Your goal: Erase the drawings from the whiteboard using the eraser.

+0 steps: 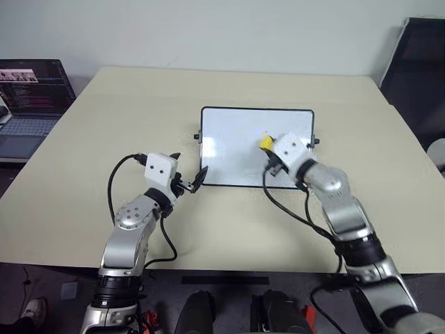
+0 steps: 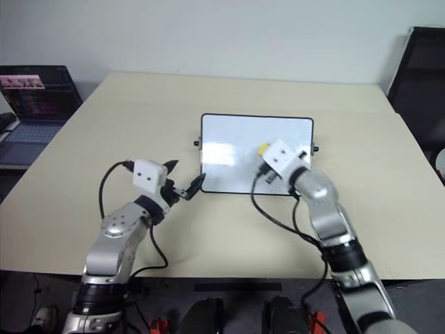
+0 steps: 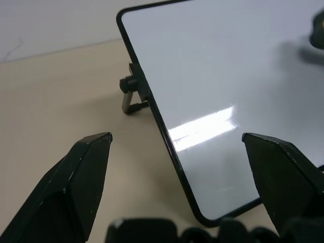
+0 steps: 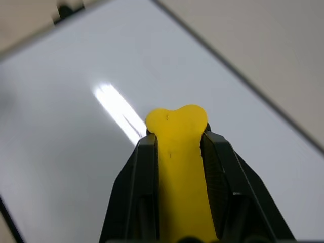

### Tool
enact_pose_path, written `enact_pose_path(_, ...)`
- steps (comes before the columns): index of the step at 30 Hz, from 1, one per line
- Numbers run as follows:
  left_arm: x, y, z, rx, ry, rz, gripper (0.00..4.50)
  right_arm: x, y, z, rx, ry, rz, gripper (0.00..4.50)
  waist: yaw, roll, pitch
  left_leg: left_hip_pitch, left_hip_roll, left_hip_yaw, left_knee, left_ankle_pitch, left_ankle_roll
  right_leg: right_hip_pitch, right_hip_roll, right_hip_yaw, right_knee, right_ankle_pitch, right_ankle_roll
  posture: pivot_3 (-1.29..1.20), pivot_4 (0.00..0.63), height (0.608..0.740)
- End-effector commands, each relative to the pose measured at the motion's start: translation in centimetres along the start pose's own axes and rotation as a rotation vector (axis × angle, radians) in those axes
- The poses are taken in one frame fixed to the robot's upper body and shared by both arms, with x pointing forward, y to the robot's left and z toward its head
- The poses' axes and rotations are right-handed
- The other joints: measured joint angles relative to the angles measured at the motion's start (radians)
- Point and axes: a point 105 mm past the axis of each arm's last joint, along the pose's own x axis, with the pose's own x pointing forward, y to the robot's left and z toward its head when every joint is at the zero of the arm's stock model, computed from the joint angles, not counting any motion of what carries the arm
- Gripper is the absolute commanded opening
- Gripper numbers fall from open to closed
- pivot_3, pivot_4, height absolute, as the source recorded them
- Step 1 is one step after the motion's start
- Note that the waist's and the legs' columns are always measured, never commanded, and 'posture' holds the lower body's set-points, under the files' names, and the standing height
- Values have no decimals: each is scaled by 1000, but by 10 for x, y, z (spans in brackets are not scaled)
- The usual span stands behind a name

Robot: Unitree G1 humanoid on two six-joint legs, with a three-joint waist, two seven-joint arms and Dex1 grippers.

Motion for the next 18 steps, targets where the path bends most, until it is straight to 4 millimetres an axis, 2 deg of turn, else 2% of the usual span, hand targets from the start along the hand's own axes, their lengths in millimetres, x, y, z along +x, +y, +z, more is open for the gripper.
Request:
enact_pose_path(1,2,-6,16,20,-57,-32,4500,-13,7,-4,-36,-34,-33,880,-3,0,0,0,0,0,0,0,0,0,0,0,0,0,0,0,150,740)
enact_pose_path(5,6,-8,16,25,-58,-52,4500,-16,16,-15,-25,-15,-62,880,-13,0,0,3,0,1,0,0,0,0,3,4,1,-1,2,0,150,740)
enact_pose_path(7,7,-8,16,26,-60,-60,4500,-14,17,-12,-13,-21,-74,880,-14,0,0,3,0,1,1,0,0,1,3,3,1,-2,3,0,150,740)
enact_pose_path(18,9,-5,12,28,-64,-63,4500,-11,8,-9,-33,-25,-88,880,-9,0,0,2,0,1,0,0,0,1,2,3,1,-1,1,0,150,740)
